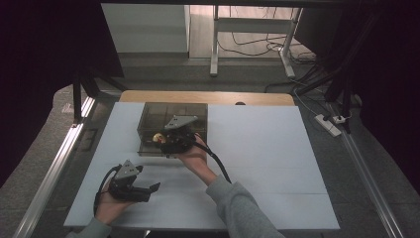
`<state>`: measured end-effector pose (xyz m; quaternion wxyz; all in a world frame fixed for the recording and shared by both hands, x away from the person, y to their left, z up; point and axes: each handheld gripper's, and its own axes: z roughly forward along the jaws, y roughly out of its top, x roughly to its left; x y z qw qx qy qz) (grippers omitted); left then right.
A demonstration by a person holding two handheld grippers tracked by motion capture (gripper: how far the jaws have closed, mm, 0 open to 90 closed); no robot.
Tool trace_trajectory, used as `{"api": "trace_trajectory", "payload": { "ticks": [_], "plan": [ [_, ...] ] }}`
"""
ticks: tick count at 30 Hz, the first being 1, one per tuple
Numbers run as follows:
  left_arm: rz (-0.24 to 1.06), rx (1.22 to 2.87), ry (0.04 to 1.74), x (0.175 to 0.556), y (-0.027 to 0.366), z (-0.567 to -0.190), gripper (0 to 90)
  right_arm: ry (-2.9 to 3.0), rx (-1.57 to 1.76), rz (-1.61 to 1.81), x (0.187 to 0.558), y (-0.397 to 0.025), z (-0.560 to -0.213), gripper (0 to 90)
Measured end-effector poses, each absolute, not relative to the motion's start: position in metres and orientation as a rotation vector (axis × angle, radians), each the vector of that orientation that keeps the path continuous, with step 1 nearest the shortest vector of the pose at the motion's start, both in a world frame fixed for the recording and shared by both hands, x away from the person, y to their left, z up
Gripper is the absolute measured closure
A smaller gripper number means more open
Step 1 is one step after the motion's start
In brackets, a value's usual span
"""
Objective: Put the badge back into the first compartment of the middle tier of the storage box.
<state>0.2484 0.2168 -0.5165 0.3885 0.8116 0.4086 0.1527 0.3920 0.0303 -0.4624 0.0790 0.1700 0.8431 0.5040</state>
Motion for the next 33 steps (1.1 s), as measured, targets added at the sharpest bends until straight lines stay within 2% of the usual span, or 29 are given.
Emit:
{"api": "trace_trajectory", "payload": {
  "ticks": [20, 24, 33],
  "plan": [
    [0.388, 2.059, 1.041, 0.248, 0.217, -0.516, 10.4, 2.542, 0.512, 1.474, 0.403, 0.052, -0.47, 46.1],
    [0.389, 2.064, 1.04, 0.249, 0.217, -0.517, 10.4, 2.526, 0.527, 1.47, 0.402, 0.055, -0.469, 39.5],
    [0.387, 2.059, 1.043, 0.249, 0.218, -0.517, 10.4, 2.525, 0.501, 1.464, 0.397, 0.046, -0.462, 37.1]
  ]
}}
